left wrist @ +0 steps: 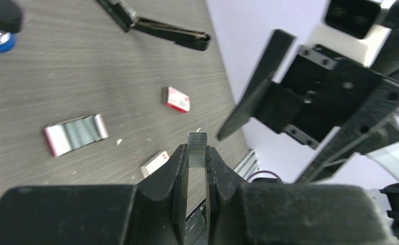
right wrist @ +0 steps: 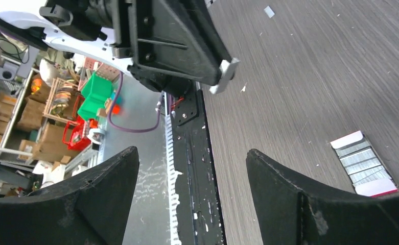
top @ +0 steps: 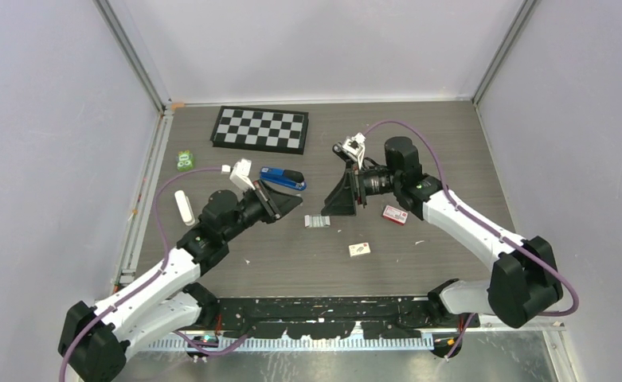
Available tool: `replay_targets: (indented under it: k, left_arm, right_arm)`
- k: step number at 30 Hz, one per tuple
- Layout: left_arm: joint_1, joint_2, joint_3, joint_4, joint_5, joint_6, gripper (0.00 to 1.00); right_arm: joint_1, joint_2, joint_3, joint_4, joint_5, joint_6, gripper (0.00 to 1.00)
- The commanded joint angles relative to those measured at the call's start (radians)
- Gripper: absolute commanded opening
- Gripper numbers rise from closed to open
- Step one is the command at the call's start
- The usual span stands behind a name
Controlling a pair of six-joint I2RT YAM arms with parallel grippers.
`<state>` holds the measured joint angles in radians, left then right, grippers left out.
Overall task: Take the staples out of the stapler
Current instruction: Pick up the staple from the center of the board.
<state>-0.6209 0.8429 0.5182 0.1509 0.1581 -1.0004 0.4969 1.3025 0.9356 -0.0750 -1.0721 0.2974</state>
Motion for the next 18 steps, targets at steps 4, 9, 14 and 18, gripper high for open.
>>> replay_targets:
  k: [4, 9, 14, 18]
  left_arm:
    - [-0.081, 0.068, 0.071, 0.258, -0.084, -0.032, 0.07]
    - [-0.104, 0.085, 0.081, 0.326, -0.086, -0.040, 0.08]
    - [-0.109, 0.067, 0.061, 0.367, -0.039, -0.013, 0.07]
    - [-0.110, 0.035, 0.014, 0.406, 0.001, 0.004, 0.08]
  right_arm:
    - [-0.009, 0.019, -0.077, 0.509, -0.054, 0.390, 0.81]
    - [-0.011, 0.007, -0.076, 0.522, -0.042, 0.449, 0.80]
    - [-0.037, -0.015, -0.061, 0.576, -0.039, 0.555, 0.78]
    - [-0.050, -0.042, -0.067, 0.604, -0.026, 0.593, 0.77]
